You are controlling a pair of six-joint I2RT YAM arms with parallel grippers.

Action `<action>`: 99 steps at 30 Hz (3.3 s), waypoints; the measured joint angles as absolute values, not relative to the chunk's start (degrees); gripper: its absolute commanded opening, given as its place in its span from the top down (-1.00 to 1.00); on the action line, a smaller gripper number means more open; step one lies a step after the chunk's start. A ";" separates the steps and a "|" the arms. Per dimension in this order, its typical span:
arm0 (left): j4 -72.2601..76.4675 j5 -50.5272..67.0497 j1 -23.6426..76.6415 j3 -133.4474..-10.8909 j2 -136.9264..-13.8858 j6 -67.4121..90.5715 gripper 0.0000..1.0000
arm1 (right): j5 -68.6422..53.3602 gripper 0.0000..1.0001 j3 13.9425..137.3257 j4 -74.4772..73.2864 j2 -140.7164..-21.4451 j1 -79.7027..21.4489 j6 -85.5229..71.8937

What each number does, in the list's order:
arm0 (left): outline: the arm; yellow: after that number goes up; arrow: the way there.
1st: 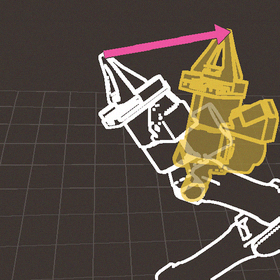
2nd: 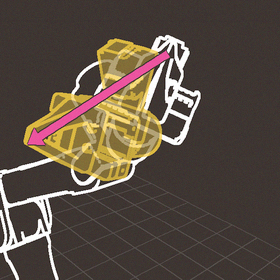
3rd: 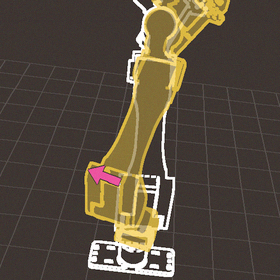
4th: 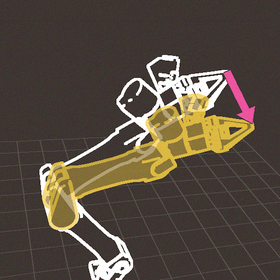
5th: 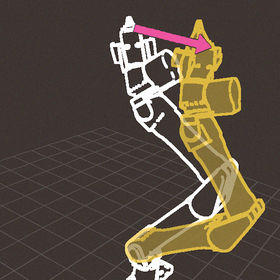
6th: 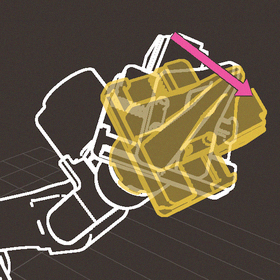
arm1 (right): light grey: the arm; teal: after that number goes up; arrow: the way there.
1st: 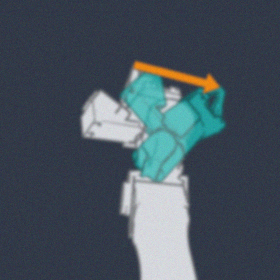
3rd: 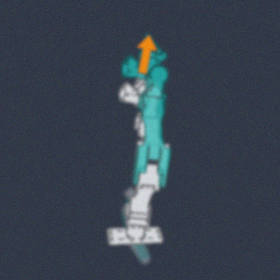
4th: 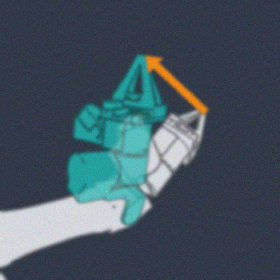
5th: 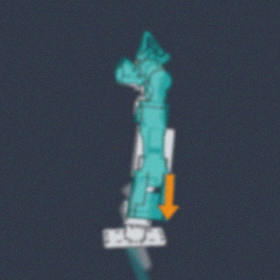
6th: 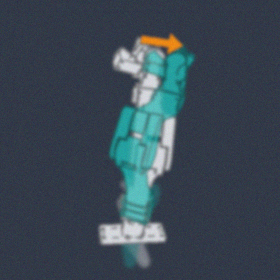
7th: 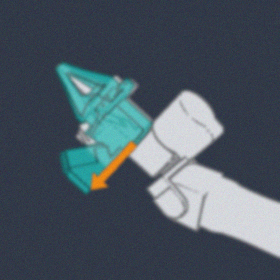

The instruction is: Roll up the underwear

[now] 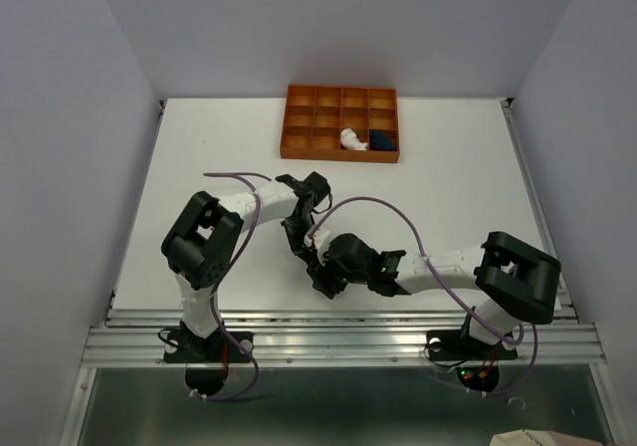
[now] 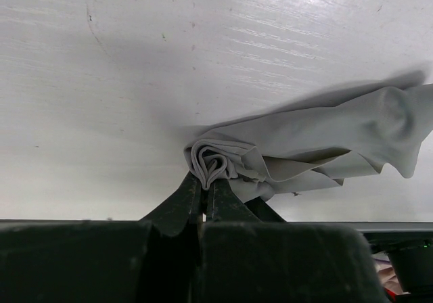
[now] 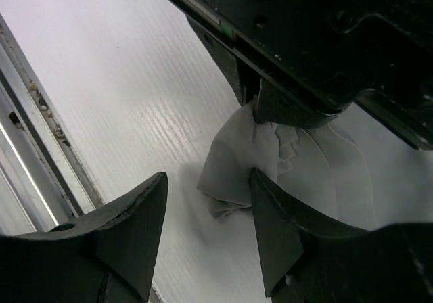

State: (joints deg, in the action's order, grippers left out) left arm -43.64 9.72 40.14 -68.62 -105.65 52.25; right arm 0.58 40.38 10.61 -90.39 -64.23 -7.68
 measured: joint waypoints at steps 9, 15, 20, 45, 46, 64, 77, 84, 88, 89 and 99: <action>-44.25 9.13 40.12 -68.73 -105.65 52.16 1.00 | 8.67 0.07 43.94 8.47 -94.04 -66.48 -7.05; -44.51 8.91 40.03 -68.73 -105.65 52.18 0.79 | 19.11 0.55 47.18 4.97 -97.10 -70.83 -6.48; -44.71 8.84 39.38 -68.69 -105.58 52.40 0.28 | 25.54 0.99 48.49 3.62 -98.56 -73.21 -7.81; -42.44 3.86 31.11 -65.30 -93.97 52.14 -0.27 | -10.00 0.98 29.98 27.73 -89.67 -54.89 -23.33; -41.41 4.38 31.14 -64.77 -93.62 51.75 -0.28 | -11.88 0.99 29.34 28.71 -89.71 -53.84 -24.56; -19.64 18.83 33.47 -51.09 -90.41 50.00 -0.36 | -32.45 0.98 26.17 47.42 -101.47 -40.12 -39.35; -15.18 20.53 34.54 -50.06 -93.69 50.85 0.09 | -34.81 0.95 26.17 49.41 -103.26 -38.39 -42.09; -14.57 20.62 35.68 -50.06 -95.50 50.92 1.00 | -35.42 0.86 26.20 50.06 -103.88 -38.04 -42.48; -14.39 20.80 35.68 -50.30 -95.81 50.92 1.00 | -35.97 0.55 26.20 50.28 -104.03 -37.89 -42.33; -14.61 20.75 35.66 -50.52 -95.96 50.87 1.00 | -36.07 0.43 26.20 50.26 -104.01 -37.89 -42.22; -27.40 15.64 36.67 -60.34 -100.62 49.04 1.00 | -33.30 -0.28 27.42 35.68 -91.35 -38.17 -31.18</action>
